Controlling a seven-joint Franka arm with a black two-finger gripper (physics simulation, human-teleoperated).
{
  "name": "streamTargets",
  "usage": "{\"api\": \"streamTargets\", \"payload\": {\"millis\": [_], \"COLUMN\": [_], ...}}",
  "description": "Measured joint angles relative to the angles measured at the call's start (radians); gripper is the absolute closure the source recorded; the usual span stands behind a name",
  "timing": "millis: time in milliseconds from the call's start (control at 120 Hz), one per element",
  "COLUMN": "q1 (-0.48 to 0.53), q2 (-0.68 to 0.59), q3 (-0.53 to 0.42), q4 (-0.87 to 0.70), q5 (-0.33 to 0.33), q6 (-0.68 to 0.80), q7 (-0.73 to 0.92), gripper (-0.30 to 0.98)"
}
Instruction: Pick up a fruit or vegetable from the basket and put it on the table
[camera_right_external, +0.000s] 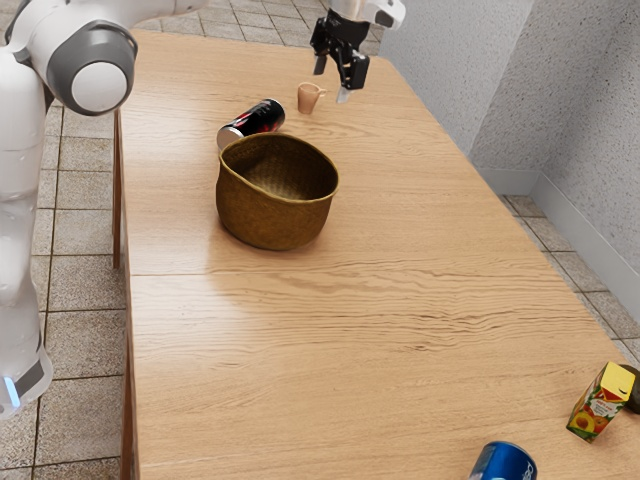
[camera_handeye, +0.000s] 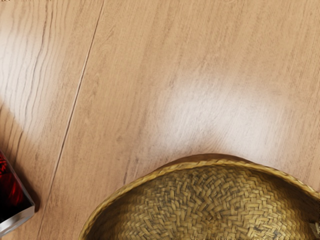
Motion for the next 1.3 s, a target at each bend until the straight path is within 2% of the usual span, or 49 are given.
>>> {"api": "streamTargets", "payload": {"millis": [108,192,250,458,600,767,992,1167,1300], "q1": [-0.012,-0.032,-0.046,-0.186,-0.199,-0.272,-0.269,-0.319,-0.24], "q2": [-0.005,-0.101,-0.105,-0.073,-0.053,-0.027,-0.016,-0.263,-0.359], "q3": [-0.004,-0.021,-0.032,-0.036,-0.048,-0.052,-0.042,-0.038,-0.035], "q4": [0.014,0.127,0.143,0.066,0.015,-0.009,-0.029,-0.454,-0.635], "q5": [0.021,0.032,0.035,0.011,-0.042,-0.016,-0.067,-0.091,-0.097], "q6": [-0.002,-0.004,-0.004,-0.006,-0.015,-0.034,-0.026,0.098,0.153], "q7": [0.006,0.014,0.019,0.033,0.037,0.045,-0.147,-0.347,-0.466], "gripper": [0.0,0.0,0.0,0.0,0.0,0.0,0.0,0.0,0.0]}}
